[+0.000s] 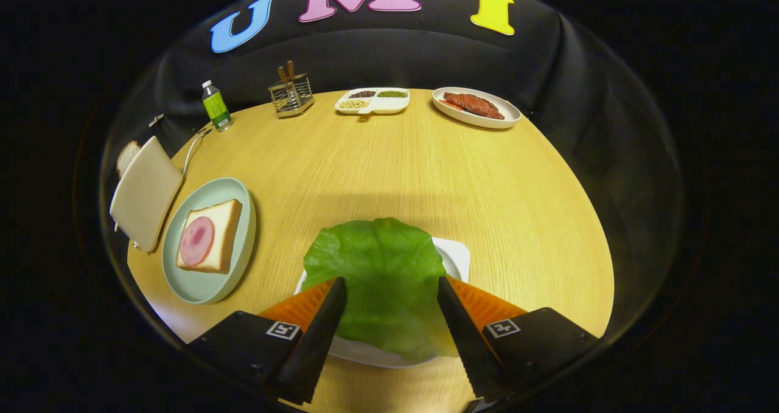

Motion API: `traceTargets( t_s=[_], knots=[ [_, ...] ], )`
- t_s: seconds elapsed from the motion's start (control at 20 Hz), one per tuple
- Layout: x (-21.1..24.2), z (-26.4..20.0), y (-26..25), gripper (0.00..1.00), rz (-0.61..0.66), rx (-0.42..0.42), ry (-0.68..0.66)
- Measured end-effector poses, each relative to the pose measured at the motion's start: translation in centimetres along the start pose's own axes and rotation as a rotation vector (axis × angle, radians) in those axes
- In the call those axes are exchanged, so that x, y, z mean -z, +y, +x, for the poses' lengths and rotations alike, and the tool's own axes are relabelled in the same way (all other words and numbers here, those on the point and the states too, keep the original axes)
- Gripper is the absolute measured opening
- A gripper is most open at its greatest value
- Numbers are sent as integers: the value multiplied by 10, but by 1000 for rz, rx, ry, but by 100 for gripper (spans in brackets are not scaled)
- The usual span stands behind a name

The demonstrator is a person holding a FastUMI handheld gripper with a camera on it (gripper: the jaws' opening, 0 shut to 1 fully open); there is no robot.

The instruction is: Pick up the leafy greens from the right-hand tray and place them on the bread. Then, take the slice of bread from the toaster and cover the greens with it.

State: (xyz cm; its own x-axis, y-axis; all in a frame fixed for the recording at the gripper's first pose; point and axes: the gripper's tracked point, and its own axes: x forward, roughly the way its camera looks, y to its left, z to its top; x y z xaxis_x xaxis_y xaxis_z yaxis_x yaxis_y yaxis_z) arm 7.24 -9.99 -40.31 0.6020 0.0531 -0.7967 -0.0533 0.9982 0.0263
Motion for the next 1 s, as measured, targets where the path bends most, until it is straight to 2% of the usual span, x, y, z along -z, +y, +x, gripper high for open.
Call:
traceTargets(
  t_s=[0.05,0.1,0.2,0.35,0.55,0.6,0.7,0.8,0.9,1.0],
  knots=[
    [1,1,-2,92,5,0,6],
    [-1,2,-4,81,4,-1,-3],
    [0,1,-2,74,-5,-5,-1],
    [2,2,-2,74,-31,4,6],
    [2,1,3,71,-50,-24,22],
    [2,1,4,47,-58,-28,12],
    [2,2,8,34,-99,-39,5],
    [2,2,7,33,-83,-53,10],
    [0,1,6,12,-30,-59,5],
    [1,3,4,6,-15,-81,19]
  ],
)
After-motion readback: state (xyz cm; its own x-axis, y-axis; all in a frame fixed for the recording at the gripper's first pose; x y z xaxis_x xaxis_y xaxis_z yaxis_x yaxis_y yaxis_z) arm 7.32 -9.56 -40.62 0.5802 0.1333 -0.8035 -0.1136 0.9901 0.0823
